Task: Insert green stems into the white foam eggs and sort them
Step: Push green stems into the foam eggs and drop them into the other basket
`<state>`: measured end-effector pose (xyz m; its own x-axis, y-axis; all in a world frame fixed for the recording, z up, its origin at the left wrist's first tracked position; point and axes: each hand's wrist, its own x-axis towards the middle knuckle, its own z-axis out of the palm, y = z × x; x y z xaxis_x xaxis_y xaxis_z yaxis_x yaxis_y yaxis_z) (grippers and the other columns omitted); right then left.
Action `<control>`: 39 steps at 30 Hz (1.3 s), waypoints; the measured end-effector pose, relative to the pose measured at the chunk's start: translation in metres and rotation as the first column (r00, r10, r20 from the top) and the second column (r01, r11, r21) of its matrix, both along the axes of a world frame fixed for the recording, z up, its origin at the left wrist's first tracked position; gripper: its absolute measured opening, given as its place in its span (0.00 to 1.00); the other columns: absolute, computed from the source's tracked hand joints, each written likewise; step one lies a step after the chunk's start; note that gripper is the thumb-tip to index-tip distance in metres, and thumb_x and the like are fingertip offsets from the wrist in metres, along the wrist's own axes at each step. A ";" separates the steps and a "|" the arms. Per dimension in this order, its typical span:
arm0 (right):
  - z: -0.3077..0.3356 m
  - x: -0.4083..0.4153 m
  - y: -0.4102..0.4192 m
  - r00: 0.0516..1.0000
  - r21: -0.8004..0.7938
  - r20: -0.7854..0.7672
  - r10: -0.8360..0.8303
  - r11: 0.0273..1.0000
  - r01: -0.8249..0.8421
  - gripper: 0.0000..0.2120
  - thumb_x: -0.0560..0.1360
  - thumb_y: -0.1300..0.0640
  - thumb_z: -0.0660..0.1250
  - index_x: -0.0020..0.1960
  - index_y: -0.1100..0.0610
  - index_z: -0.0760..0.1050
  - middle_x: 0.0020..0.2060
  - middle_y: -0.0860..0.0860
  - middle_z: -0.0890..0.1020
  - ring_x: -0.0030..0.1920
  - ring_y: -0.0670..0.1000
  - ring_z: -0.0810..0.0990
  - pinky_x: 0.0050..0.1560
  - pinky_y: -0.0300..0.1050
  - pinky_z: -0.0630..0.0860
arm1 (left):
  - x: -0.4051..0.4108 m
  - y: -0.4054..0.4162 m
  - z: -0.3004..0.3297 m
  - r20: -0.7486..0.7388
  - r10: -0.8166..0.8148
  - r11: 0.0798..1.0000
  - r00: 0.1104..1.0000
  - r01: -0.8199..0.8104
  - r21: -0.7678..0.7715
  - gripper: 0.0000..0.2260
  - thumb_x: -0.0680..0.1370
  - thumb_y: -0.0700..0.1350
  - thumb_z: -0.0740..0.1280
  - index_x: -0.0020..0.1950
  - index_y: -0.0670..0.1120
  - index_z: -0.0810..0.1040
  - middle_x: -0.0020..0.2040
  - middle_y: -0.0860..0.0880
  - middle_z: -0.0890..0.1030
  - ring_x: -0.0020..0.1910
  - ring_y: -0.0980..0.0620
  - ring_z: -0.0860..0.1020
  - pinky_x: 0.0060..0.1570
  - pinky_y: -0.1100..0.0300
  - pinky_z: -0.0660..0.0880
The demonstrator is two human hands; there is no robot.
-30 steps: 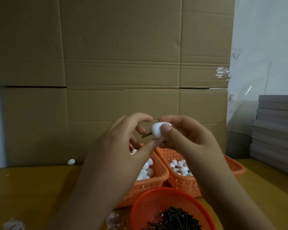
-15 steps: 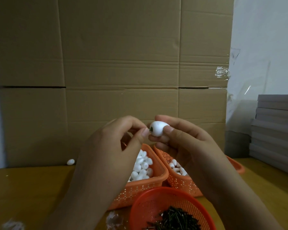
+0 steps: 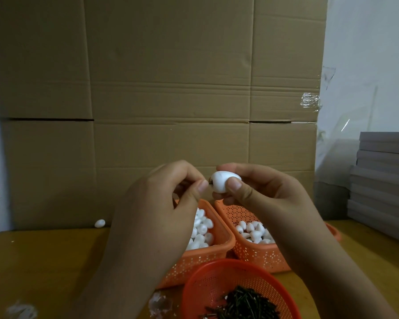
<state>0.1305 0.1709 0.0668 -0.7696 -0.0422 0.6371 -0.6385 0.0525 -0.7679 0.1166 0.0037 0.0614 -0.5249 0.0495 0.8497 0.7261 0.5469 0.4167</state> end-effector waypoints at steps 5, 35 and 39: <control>-0.004 -0.007 0.000 1.000 -0.030 0.005 -0.011 0.999 0.011 0.17 0.67 0.49 0.68 0.54 0.54 0.81 0.43 0.51 0.86 0.45 0.48 0.85 0.47 0.37 0.80 | -0.005 0.004 -0.004 -0.011 0.020 1.000 1.000 -0.020 -0.017 0.05 0.73 0.55 0.64 0.42 0.57 0.77 0.44 0.64 0.78 0.44 0.63 0.76 0.34 0.70 0.68; -0.059 -0.077 0.042 0.876 0.820 0.069 -0.477 0.528 0.223 0.12 0.78 0.54 0.63 0.60 0.46 0.78 0.49 0.38 0.80 0.46 0.41 0.81 0.42 0.34 0.78 | -0.031 -0.034 -0.001 0.175 0.060 0.984 0.983 -0.088 0.157 0.07 0.78 0.50 0.63 0.43 0.59 0.79 0.40 0.64 0.80 0.35 0.59 0.79 0.34 0.65 0.68; -0.059 -0.091 0.014 0.889 0.824 0.051 -0.455 0.522 0.220 0.11 0.78 0.55 0.63 0.57 0.48 0.80 0.50 0.42 0.83 0.43 0.40 0.80 0.45 0.38 0.79 | -0.023 -0.044 0.008 0.103 -0.018 0.951 0.995 -0.014 0.308 0.09 0.79 0.46 0.63 0.44 0.58 0.80 0.41 0.61 0.81 0.34 0.61 0.80 0.32 0.66 0.71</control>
